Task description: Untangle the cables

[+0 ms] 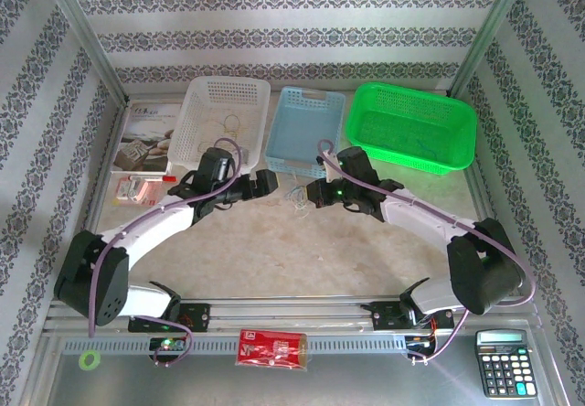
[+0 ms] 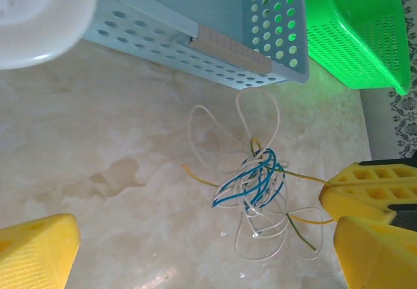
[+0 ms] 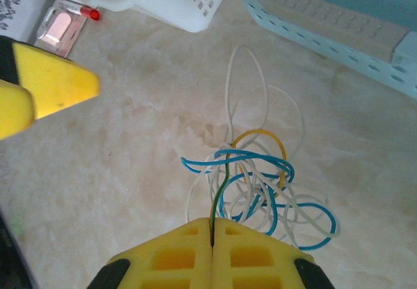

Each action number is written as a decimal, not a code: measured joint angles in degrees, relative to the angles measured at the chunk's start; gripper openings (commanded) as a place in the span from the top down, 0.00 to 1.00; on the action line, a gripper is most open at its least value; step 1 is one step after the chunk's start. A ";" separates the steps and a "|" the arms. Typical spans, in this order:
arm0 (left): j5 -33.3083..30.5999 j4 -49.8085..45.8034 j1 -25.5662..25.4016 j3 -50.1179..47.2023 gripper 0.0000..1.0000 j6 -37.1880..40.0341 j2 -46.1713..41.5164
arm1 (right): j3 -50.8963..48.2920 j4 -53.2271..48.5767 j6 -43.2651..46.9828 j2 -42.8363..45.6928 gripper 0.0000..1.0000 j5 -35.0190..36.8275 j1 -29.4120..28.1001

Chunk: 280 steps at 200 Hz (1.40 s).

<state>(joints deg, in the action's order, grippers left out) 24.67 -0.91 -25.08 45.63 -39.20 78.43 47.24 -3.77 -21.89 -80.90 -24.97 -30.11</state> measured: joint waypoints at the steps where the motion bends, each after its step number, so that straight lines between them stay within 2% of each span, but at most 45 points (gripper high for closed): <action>1: 0.00 0.09 -0.04 -0.02 0.00 -0.02 0.09 | -0.02 0.02 -0.11 0.00 1.00 -0.09 0.00; 105: 3.06 9.46 -3.74 -1.05 0.01 -1.20 10.05 | -2.27 4.57 -2.95 2.10 1.00 -5.16 -0.04; 126: 3.50 10.51 -4.28 -1.05 0.04 -1.46 11.02 | -2.27 4.96 -3.52 2.12 1.00 -5.73 -0.15; 143: 3.85 11.58 -4.61 -1.05 0.12 -1.86 11.52 | -2.27 5.22 -3.74 2.12 1.00 -6.03 -0.35; 156: 4.09 12.96 -4.83 -1.05 0.23 -2.12 12.02 | -2.34 5.84 -3.96 2.12 1.00 -6.25 -0.52; 201: 5.57 17.90 -5.31 -1.81 0.80 -3.54 13.35 | -2.54 7.06 -5.01 2.34 1.00 -6.82 -0.52; 222: 5.92 20.35 -5.31 -3.04 0.99 -4.15 13.70 | -2.58 7.28 -5.29 2.49 1.00 -7.34 -0.52; 280: 5.86 22.82 -5.31 -4.76 1.00 -4.66 14.25 | -3.82 8.57 -7.10 5.18 1.00 -8.39 1.60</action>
<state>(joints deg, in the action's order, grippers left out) 30.52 21.91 -30.39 40.86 -43.86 92.68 43.42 4.80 -28.99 -75.72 -33.36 -28.51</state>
